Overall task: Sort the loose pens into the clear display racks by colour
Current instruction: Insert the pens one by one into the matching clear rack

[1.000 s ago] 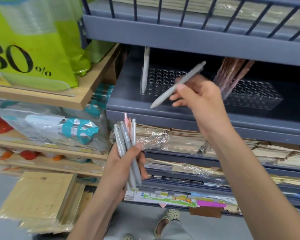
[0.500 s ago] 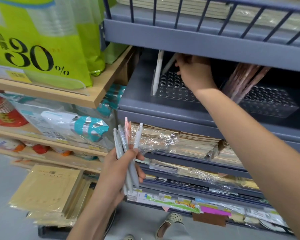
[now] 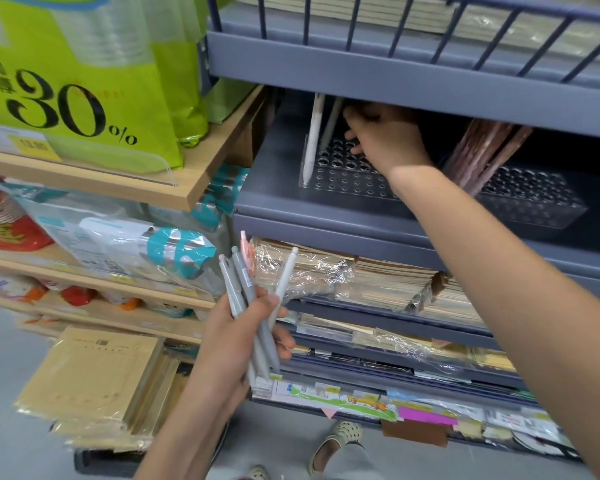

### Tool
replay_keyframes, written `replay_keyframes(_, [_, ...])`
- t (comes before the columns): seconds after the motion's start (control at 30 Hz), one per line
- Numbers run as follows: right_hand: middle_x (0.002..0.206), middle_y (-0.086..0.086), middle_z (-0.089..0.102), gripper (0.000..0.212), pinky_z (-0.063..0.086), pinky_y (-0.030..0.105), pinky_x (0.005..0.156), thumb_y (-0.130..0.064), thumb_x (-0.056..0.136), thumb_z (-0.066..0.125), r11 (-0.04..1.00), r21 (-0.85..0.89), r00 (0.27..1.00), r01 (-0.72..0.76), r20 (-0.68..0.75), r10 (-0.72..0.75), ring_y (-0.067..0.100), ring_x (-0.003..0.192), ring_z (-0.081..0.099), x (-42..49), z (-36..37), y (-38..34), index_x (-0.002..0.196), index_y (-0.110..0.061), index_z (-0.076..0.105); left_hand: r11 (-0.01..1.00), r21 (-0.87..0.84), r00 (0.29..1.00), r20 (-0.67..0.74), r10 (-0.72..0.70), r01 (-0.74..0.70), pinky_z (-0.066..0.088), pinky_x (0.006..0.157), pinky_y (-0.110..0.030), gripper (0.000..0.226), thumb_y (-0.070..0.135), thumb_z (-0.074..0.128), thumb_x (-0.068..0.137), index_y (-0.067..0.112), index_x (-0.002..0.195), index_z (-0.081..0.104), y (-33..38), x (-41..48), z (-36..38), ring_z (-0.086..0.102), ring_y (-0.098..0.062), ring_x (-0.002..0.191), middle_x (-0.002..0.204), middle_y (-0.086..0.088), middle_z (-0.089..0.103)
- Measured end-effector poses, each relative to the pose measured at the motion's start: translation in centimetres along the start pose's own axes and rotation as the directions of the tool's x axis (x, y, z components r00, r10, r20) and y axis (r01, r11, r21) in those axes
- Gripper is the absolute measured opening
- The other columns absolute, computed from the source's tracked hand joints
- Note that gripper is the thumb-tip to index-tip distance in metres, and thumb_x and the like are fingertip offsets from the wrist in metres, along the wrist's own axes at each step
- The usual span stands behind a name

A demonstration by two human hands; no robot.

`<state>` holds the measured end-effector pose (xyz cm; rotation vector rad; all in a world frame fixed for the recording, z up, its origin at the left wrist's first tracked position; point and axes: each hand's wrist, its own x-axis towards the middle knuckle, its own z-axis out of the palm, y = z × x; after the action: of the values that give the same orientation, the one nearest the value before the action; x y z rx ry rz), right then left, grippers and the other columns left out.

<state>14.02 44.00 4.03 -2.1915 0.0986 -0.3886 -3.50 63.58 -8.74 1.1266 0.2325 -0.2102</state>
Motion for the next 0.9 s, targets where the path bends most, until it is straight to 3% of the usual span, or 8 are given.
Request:
replay_keyframes(0.1, [0.070,0.001,0.068,0.009,0.047,0.029,0.048,-0.020,0.095,0.058,0.972,0.234,0.999,0.005,-0.054,0.008,0.014,0.048,0.054,-3.2,-0.5,0.3,0.087,-0.020,0.063,1.000,-0.016,1.000,0.007,0.009,-0.008,0.053,0.043,-0.031,0.038,0.024,0.074,0.070,0.010,0.098,0.052,0.0,0.1,0.1,0.065,-0.029,0.050,0.079,-0.014,0.073])
replay_keyframes(0.17, [0.065,0.000,0.067,0.012,0.040,0.024,0.038,-0.015,0.092,0.061,0.946,0.324,0.993,-0.015,0.118,-0.025,0.012,0.044,0.051,-6.4,-0.9,1.0,0.082,-0.020,0.066,1.000,-0.003,1.000,0.021,0.023,-0.022,0.052,0.042,-0.031,0.034,0.023,0.073,0.072,0.010,0.096,0.052,-0.2,0.0,0.2,0.066,-0.029,0.050,0.079,-0.015,0.073])
replay_keyframes(0.27, [0.070,0.002,0.071,0.015,0.042,0.024,0.039,-0.030,0.088,0.069,0.967,0.241,0.912,-0.079,0.410,-0.028,0.012,0.047,0.054,-11.1,-0.9,2.0,0.084,-0.017,0.073,0.999,0.015,0.998,0.048,0.038,-0.039,0.052,0.041,-0.031,0.032,0.023,0.071,0.074,0.008,0.095,0.051,-0.5,0.0,0.7,0.065,-0.029,0.049,0.078,-0.014,0.072])
replay_keyframes(0.37, [0.070,0.014,0.067,0.018,0.045,0.027,0.043,-0.033,0.084,0.075,0.972,0.190,0.848,-0.141,0.530,0.019,0.013,0.051,0.055,-13.6,-0.2,2.9,0.086,-0.015,0.073,0.999,0.026,0.996,0.080,0.035,-0.037,0.052,0.041,-0.031,0.038,0.025,0.071,0.074,0.004,0.101,0.052,-0.7,-0.2,1.4,0.065,-0.029,0.048,0.078,-0.014,0.072])
replay_keyframes(0.47, [0.067,0.014,0.065,0.012,0.048,0.033,0.050,-0.020,0.087,0.072,0.965,0.220,0.856,-0.140,0.517,0.006,0.018,0.055,0.057,-14.3,0.1,3.0,0.087,-0.008,0.071,0.998,0.053,0.995,0.102,0.010,-0.015,0.052,0.041,-0.031,0.030,0.021,0.068,0.084,0.002,0.102,0.054,-0.8,-0.3,1.7,0.067,-0.030,0.050,0.078,-0.013,0.073])
replay_keyframes(0.63, [0.070,0.007,0.065,0.004,0.051,0.027,0.052,-0.010,0.090,0.067,0.882,0.454,0.961,-0.127,0.276,-0.004,0.017,0.058,0.060,-13.9,-0.9,3.1,0.089,-0.008,0.070,0.998,0.059,0.990,0.138,0.013,-0.022,0.050,0.040,-0.032,0.007,0.010,0.058,0.095,0.006,0.094,0.052,-0.9,-0.4,1.5,0.059,-0.028,0.042,0.078,-0.015,0.071])
replay_keyframes(0.8, [0.074,0.010,0.070,0.010,0.057,0.025,0.061,-0.007,0.087,0.070,0.851,0.447,0.875,-0.275,0.484,0.029,0.018,0.065,0.067,-15.3,0.3,3.3,0.097,-0.003,0.070,0.997,0.050,0.989,0.140,0.053,-0.060,0.049,0.040,-0.031,0.011,0.009,0.057,0.096,0.007,0.096,0.046,-0.9,-0.2,1.4,0.056,-0.027,0.039,0.079,-0.017,0.071])
replay_keyframes(0.9, [0.073,0.009,0.072,0.011,0.057,0.023,0.062,-0.010,0.088,0.069,0.891,0.384,0.873,-0.243,0.488,0.027,0.017,0.065,0.069,-14.9,0.3,3.0,0.095,-0.001,0.070,0.997,0.049,0.987,0.148,0.060,-0.068,0.048,0.040,-0.031,0.026,0.023,0.062,0.093,0.003,0.104,0.050,-0.6,-0.1,1.2,0.054,-0.025,0.039,0.084,-0.015,0.072])
